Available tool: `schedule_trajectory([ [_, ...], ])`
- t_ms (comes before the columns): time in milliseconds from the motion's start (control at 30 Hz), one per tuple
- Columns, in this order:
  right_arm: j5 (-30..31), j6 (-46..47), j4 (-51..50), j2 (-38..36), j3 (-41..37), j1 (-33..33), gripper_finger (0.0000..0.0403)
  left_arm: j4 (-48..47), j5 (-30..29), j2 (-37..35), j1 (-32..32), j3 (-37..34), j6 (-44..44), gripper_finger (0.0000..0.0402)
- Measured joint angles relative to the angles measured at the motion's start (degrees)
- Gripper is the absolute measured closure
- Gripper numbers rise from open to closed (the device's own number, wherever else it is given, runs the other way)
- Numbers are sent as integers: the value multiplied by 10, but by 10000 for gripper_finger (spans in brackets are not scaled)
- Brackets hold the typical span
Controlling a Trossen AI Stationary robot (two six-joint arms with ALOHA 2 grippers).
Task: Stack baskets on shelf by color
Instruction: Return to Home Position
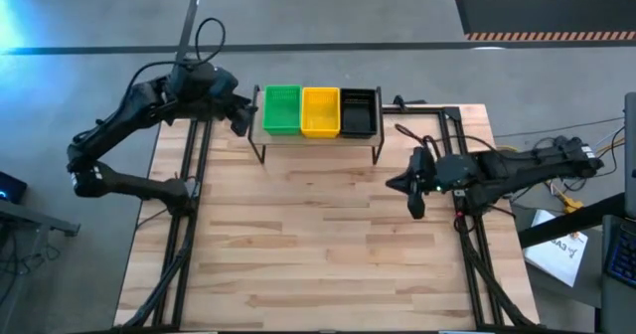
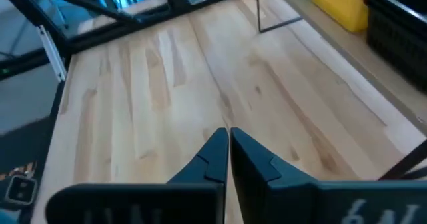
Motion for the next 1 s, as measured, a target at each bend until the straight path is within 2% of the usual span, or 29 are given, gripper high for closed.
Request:
schedule_trajectory([
  [167,-3,-9,50,-99,-115,0,394,40,0,-7,-44,0,-1,268],
  [333,-37,-37,108,-194,-206,0,394,72,0,1,-67,0,-2,268],
  [700,-71,-67,143,-351,-323,0,394,130,-1,12,-72,0,-34,268],
  [1000,-110,-82,268,-422,-420,0,394,128,-3,12,-72,0,-70,268],
])
